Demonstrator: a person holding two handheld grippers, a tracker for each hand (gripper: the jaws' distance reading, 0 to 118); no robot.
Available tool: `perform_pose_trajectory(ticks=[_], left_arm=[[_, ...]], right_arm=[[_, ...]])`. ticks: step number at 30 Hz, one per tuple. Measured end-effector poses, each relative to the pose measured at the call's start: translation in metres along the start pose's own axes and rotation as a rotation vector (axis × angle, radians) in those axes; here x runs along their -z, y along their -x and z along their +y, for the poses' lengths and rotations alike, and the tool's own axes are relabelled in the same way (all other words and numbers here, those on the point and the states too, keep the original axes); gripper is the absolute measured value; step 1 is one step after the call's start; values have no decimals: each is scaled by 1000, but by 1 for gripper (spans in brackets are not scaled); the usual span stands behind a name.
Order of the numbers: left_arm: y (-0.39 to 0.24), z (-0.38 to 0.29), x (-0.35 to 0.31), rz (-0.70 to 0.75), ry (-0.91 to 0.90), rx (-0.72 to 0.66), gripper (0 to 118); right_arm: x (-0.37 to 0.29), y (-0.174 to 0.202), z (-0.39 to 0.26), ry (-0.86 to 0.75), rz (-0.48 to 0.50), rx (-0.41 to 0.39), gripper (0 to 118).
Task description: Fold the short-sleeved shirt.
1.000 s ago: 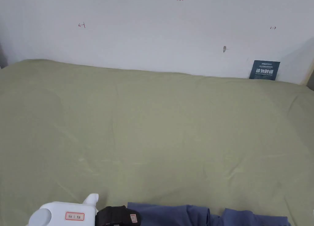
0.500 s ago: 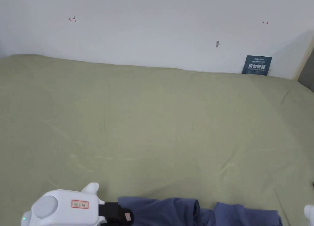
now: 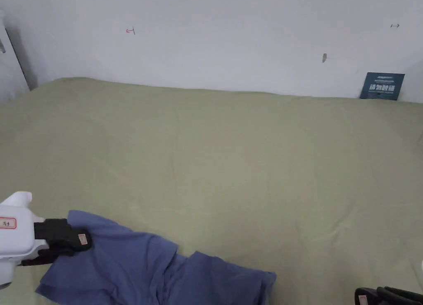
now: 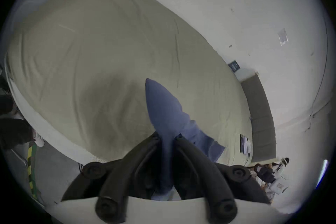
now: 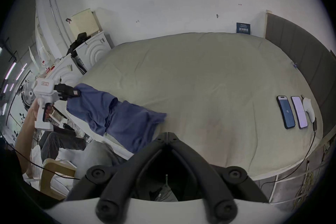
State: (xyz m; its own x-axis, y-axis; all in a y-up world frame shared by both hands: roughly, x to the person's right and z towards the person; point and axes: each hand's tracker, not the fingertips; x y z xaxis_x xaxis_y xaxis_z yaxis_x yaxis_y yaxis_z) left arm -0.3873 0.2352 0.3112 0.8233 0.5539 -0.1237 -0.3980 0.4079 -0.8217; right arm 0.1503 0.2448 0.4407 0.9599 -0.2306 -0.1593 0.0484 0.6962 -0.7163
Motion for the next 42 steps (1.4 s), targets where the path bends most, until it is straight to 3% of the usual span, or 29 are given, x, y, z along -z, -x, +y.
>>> perform_pose_trajectory(ticks=[3,9,17,19,21,25,29,30,32,33,36,37,39,40,41,42], left_arm=[[-24,-8,7,-17,9,30,9],[-99,-40,71,-198,153,120,9],[-130,-88,168,-256,334,196,14],[-126,-98,179,-271,388,180,38],[-121,-100,181,-291,397,141,81],[-103,-92,154,-385,239,65,85],[-71,-100,142,-507,100,-29,77],[-66,-108,146,-520,116,-43,61],[-58,-122,161,-544,173,-63,16],[-56,-131,173,-576,192,-58,11],[-62,-162,217,-623,236,-29,10],[-63,-173,235,-616,265,-80,7],[-62,-193,267,-501,286,-118,0],[-58,-199,268,-504,205,-98,0],[-59,-199,263,-612,120,-70,0],[-63,-198,259,-549,138,-61,0]], right_arm=[[4,0,1,7,-2,-2,0],[-6,-8,-6,8,-18,17,0],[-19,-27,-16,0,-86,73,0],[-19,-29,-17,1,-95,85,0],[-20,-30,-18,0,-94,90,0],[-17,-26,-21,11,-82,77,0],[-12,-19,-23,24,-61,64,0],[-11,-18,-23,26,-55,62,0],[-11,-15,-23,30,-45,58,0],[-11,-14,-23,30,-41,56,0],[-11,-13,-22,27,-40,55,0],[-11,-13,-22,25,-40,56,0],[-12,-13,-22,30,-39,58,0],[-12,-12,-22,33,-43,55,0],[-12,-12,-23,36,-46,51,0],[-12,-12,-23,38,-48,50,0]])
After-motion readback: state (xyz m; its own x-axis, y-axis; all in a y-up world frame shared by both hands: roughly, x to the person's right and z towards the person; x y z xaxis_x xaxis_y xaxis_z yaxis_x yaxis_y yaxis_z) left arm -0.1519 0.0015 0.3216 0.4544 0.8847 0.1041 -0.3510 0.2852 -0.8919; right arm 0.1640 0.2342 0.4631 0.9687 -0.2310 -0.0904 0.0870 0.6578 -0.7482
